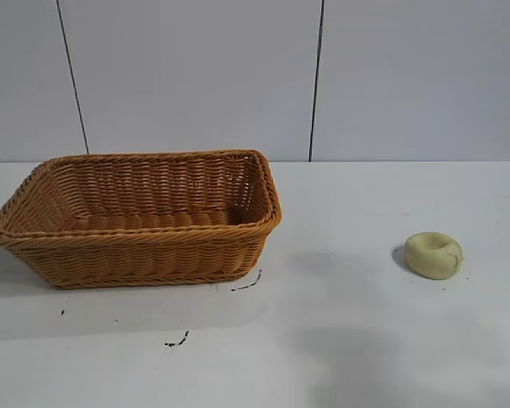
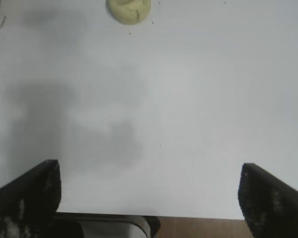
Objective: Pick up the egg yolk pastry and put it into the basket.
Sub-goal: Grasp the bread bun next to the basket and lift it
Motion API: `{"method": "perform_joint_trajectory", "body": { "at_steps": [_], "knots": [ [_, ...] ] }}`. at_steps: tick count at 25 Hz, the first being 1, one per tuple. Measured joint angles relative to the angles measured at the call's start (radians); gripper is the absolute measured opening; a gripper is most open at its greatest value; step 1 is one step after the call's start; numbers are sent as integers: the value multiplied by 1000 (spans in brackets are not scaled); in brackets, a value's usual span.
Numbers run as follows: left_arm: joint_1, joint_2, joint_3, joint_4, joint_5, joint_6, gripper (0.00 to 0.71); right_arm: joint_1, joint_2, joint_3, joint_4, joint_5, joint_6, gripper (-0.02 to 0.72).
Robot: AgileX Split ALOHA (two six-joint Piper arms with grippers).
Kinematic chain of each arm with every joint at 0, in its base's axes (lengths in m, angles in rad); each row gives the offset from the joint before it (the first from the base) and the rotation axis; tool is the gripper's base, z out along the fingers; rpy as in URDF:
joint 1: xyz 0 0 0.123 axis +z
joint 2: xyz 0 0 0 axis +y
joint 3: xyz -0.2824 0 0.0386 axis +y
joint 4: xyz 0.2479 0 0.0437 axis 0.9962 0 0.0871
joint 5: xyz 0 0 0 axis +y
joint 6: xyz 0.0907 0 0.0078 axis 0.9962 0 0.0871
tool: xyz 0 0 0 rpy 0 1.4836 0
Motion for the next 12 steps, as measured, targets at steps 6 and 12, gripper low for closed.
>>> {"method": "perform_joint_trajectory", "body": {
  "at_steps": [6, 12],
  "knots": [
    [0, 0, 0, 0, 0, 0, 693, 0, 343, -236, -2, -9, -17, 696],
    [0, 0, 0, 0, 0, 0, 693, 31, 530, -413, -4, -9, -17, 696]
  ]
}}
